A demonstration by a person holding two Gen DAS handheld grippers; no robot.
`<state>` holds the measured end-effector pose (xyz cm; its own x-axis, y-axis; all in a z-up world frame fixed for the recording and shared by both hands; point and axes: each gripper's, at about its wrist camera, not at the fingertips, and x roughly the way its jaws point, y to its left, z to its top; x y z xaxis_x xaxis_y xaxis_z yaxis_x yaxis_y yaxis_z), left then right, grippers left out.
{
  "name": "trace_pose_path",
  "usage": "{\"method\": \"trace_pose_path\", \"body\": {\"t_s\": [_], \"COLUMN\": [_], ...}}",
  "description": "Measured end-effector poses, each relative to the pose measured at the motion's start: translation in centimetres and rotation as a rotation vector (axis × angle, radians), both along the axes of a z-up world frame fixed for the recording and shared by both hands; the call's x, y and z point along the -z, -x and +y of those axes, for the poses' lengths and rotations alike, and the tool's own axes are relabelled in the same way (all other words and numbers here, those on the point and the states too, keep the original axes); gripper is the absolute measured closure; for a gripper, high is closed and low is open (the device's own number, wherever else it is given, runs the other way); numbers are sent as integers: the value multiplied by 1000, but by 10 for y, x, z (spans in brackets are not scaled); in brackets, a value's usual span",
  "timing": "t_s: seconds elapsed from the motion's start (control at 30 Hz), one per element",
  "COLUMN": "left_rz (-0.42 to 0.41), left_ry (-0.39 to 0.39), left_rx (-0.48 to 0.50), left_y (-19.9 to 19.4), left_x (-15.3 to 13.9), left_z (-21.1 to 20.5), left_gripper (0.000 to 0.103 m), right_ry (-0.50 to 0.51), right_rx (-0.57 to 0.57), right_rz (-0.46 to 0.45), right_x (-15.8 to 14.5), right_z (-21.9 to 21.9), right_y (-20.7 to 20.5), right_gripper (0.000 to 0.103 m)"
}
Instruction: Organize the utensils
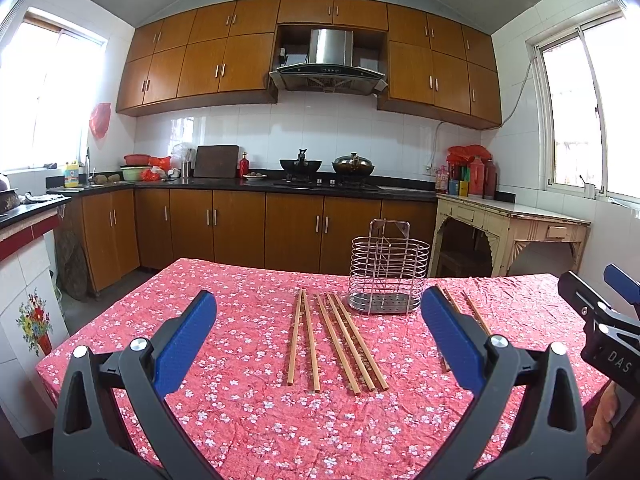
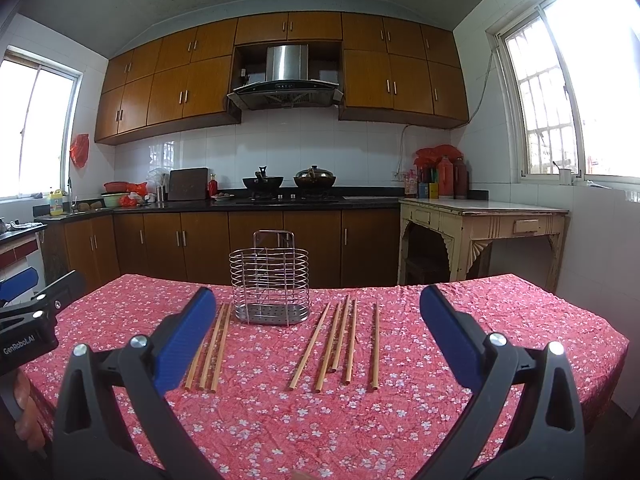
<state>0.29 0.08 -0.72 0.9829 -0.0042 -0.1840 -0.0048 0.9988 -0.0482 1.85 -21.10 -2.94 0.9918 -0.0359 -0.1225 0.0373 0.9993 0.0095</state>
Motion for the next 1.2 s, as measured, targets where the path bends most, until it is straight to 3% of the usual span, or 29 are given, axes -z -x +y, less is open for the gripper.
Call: {"method": "trace_pose_path", "body": {"t_s": [1.2], "left_rz": [4], "left_ry": [-3], "left_rx": [2], "left_y": [0], "left_x": [2], "left_z": [-2], "left_gripper": [2], "right_ry": [-7], "right_rx": [1], "right_rz": [2], "right_x": [0], "right_z": [-4], "right_y": [0], "right_gripper": [4]}}
